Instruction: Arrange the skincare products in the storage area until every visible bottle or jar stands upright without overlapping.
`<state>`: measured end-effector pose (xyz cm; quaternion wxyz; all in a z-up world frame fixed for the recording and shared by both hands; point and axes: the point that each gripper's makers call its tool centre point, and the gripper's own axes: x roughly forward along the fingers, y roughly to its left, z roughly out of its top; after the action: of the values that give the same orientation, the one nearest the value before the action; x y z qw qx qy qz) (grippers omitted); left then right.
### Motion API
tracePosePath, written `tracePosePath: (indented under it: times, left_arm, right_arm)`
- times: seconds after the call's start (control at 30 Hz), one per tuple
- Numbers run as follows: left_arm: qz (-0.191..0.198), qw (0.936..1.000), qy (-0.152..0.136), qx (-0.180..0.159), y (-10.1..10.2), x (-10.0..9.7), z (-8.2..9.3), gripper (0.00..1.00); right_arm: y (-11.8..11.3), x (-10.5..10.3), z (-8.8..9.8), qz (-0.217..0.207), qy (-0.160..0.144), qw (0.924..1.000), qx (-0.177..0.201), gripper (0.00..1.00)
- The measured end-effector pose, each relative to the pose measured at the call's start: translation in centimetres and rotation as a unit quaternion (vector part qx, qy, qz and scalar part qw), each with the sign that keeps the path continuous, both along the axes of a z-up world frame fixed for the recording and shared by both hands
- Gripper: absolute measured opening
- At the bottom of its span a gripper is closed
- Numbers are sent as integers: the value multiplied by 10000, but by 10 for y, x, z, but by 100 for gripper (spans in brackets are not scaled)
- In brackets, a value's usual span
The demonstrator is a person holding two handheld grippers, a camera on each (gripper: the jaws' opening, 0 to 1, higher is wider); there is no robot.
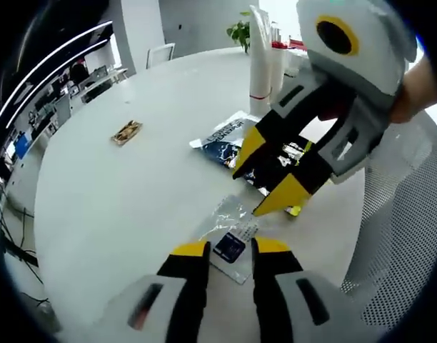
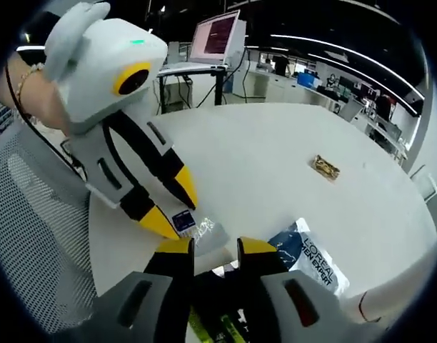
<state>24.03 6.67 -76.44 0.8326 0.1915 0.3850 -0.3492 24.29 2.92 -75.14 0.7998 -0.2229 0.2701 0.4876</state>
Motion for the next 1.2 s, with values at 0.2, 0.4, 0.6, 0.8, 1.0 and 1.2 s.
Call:
tracePosePath:
  times: [0.2,0.4,0.6,0.8,1.0,1.2]
  left_arm:
    - [33,10000,13,-9,-2,-2,3,28]
    - [1,10000,-8,-3,-2,-3,3,28]
    - [-69,10000,-60,36,-1,-2,4,28]
    - [-94,9999,-78,74,0,-2,6,30]
    - [-72,9998,-141,97,2,-1,9,36]
    - [-62,9997,-191,146,2,-2,14,49]
  right_arm:
    - [-4,-6,-3,45,105,9999,-27,33]
    - [-8,-6,0,3,106,9999,-13,32]
    - [-8,-4,0,7,80,10000,14,33]
    - [-10,-10,1,-20,109,9999,48,37]
    - [-18,-13,5,-122,102,9998,88,43]
    - [-25,-15,10,-242,110,9995,160,50]
